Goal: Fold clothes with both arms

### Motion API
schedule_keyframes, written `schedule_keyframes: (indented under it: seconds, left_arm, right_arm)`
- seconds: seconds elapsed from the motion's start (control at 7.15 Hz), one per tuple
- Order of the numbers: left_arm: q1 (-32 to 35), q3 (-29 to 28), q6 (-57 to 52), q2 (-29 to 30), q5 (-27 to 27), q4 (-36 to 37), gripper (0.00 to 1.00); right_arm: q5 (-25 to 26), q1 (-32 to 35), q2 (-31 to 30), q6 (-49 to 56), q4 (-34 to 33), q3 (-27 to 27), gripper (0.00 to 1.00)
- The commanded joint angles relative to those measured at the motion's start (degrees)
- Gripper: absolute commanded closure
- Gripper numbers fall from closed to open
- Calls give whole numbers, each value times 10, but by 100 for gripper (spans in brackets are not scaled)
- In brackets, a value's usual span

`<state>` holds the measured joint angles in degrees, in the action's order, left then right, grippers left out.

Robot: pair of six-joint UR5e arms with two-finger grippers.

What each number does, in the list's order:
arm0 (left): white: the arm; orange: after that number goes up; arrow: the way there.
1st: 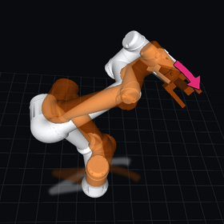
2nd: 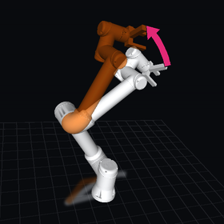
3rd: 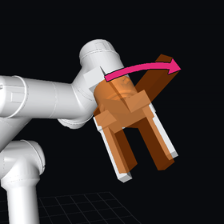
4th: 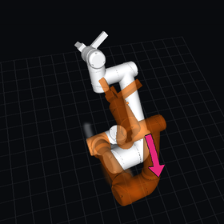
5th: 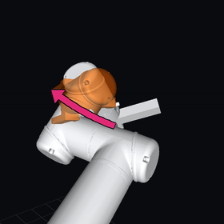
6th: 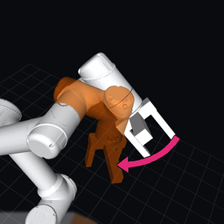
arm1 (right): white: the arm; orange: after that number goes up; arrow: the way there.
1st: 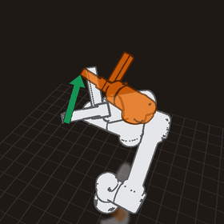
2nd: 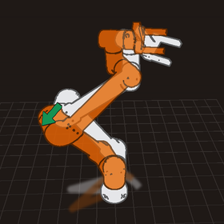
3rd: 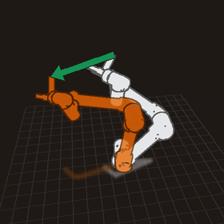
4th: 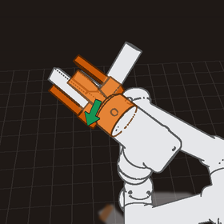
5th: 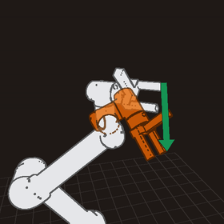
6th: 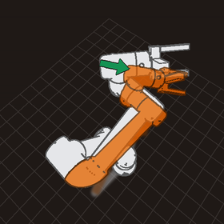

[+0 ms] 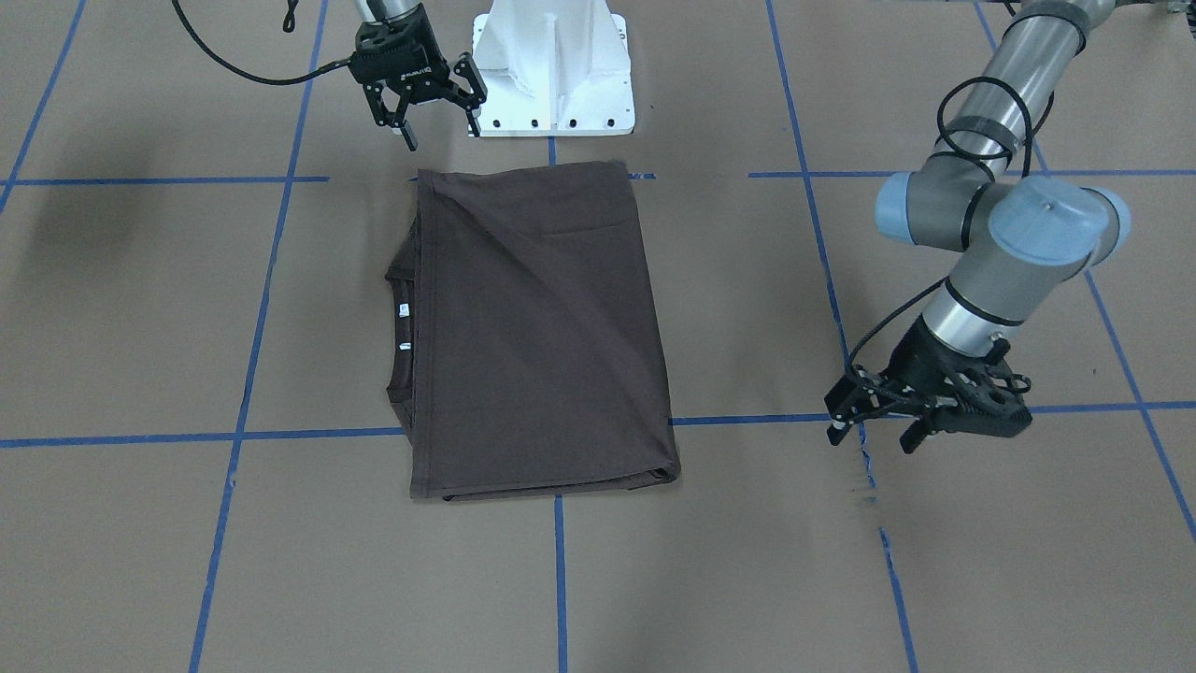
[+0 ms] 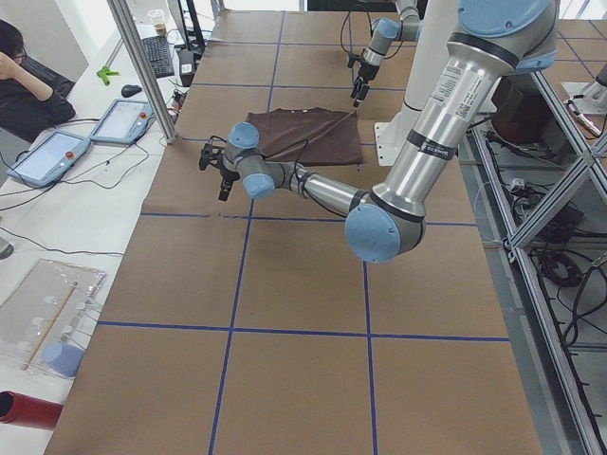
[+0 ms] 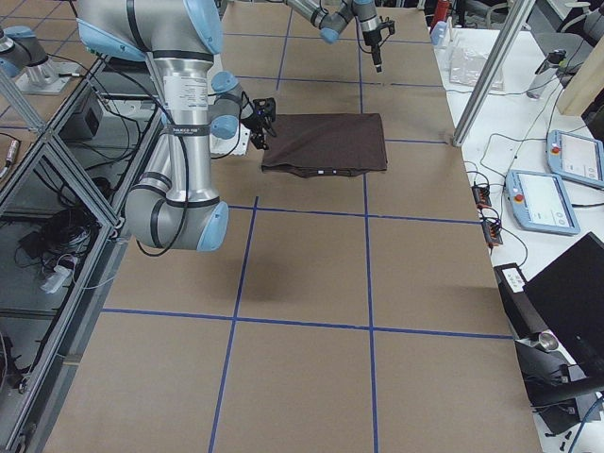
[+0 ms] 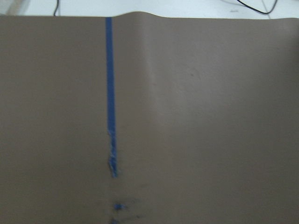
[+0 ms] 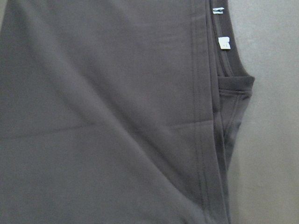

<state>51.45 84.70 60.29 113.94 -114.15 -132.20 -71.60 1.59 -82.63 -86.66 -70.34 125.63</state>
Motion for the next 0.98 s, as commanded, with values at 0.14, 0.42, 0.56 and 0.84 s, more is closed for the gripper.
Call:
schedule_keyframes:
  seconds: [0.14,0.42,0.56,0.84]
  left_arm:
    - [-180,254,272,-141,89,-2,0]
    - [-324,281,453,-154,234,0,21]
    - [-375,276,514,-152,287,1,34]
    - [-431,265,569,-144,338,5,39]
  right_arm:
    - [1,33,-7,-64,62,5,0]
    - [-1,58,-3,-69,62,5,0]
    - [-3,64,-3,-69,61,4,0]
    - [-2,66,-3,-69,61,4,0]
